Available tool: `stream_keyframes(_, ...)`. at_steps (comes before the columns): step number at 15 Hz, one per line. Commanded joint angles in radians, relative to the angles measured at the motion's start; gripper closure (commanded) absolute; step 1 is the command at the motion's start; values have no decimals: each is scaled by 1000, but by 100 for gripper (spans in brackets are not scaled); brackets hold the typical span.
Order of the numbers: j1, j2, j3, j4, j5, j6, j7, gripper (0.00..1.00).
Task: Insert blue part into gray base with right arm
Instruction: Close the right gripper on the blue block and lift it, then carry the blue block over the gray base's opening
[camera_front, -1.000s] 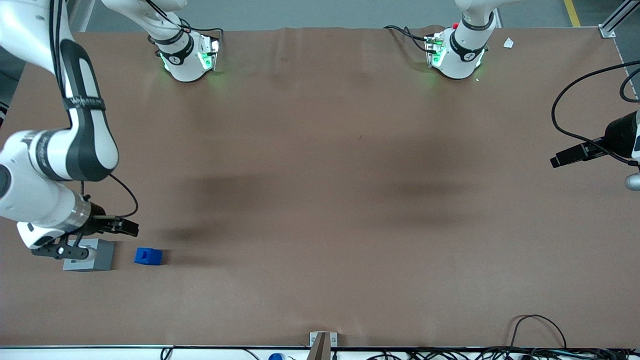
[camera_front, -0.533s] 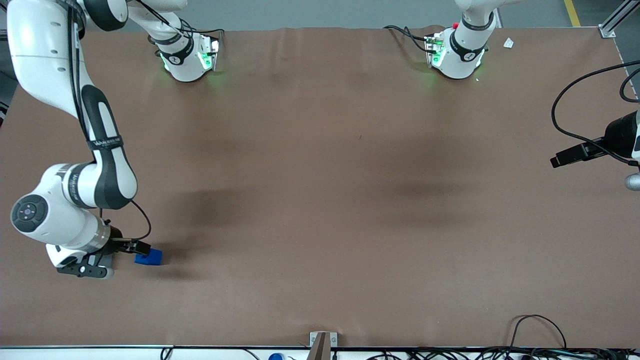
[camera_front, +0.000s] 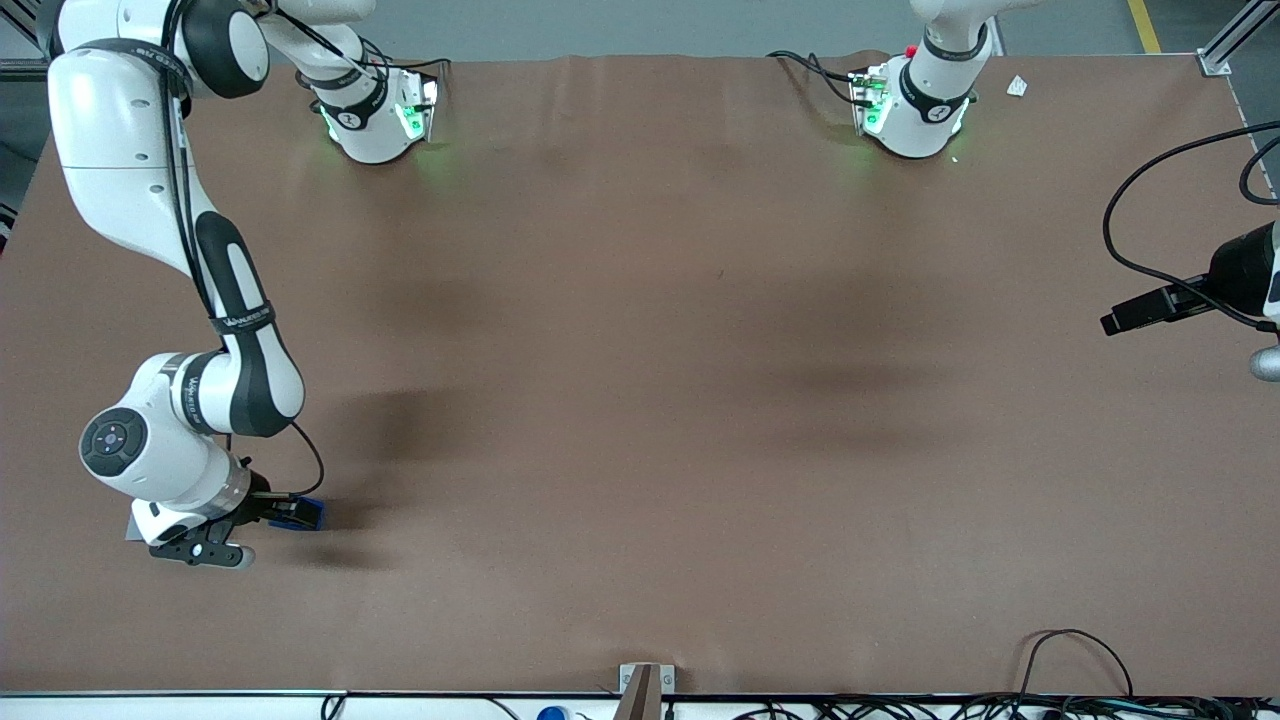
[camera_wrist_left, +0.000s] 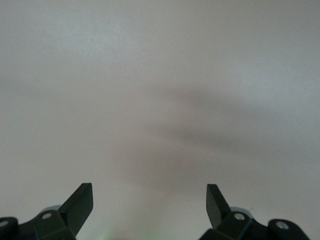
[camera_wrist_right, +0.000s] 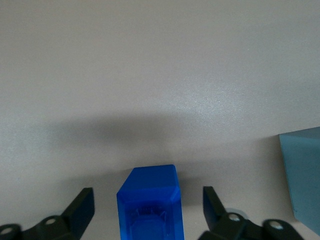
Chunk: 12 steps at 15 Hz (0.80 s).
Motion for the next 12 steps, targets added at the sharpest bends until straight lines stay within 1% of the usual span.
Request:
stream_keyframes(1, -11, 1, 8, 6, 12, -4, -4, 21)
stream_keyframes(4, -9, 1, 10, 3, 14, -5, -4, 64)
stream_keyframes(6, -8, 1, 10, -2, 12, -5, -3, 91)
stream_keyframes(7, -8, 1, 10, 0, 12, -8, -3, 98)
stream_keyframes(9, -12, -11, 10, 11, 11, -43, -7, 100)
stream_keyframes(10, -15, -24, 10, 27, 9, -120, -7, 100)
stream_keyframes(12, -26, -42, 10, 137, 4, -325, -18, 100)
